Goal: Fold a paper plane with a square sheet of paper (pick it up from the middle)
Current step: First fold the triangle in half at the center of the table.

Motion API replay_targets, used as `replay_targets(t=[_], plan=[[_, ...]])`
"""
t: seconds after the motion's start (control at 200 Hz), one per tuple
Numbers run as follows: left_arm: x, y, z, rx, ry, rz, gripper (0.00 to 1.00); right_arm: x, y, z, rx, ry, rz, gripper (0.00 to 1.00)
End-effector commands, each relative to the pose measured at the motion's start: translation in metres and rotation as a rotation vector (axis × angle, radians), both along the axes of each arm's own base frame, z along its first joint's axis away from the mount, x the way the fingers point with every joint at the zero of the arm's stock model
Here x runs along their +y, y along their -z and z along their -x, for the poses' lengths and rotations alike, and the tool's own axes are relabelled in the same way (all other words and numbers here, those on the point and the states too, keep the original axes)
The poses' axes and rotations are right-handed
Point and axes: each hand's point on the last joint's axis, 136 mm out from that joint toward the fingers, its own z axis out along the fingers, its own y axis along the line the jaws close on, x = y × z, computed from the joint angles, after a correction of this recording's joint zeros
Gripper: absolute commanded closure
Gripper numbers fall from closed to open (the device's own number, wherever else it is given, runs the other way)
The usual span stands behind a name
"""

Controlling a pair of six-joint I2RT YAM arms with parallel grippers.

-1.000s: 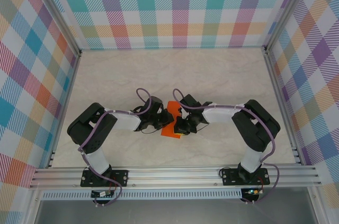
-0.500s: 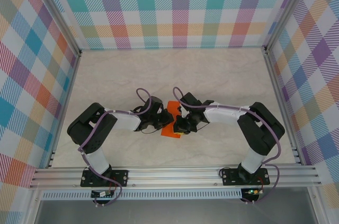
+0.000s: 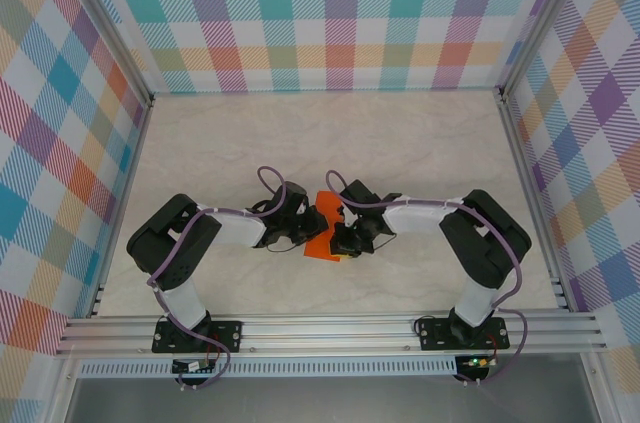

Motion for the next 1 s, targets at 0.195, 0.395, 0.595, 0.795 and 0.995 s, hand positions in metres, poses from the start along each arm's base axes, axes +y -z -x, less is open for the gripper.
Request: replay_targets(t=[0.195,0.395,0.595,0.795,0.995], plan=[[0.017,0.021,0.013,0.065,0.001,-0.087,0.9,-0.023,0.01,0.036,0.1,-0.055,0.056,0.87],[0.018,0.023,0.013,0.068,-0.002,-0.091,0.9,-0.03,0.012,0.042,0.11,-0.061,0.068,0.87],[0.018,0.022,0.013,0.066,-0.002,-0.088,0.9,-0.035,0.011,0.047,0.116,-0.057,0.07,0.86],[0.016,0.02,0.014,0.065,0.004,-0.078,0.9,-0.028,-0.018,0.032,0.031,-0.042,0.04,0.86],[0.016,0.019,0.014,0.062,0.005,-0.073,0.9,0.01,-0.051,-0.002,-0.056,0.001,-0.099,0.84]])
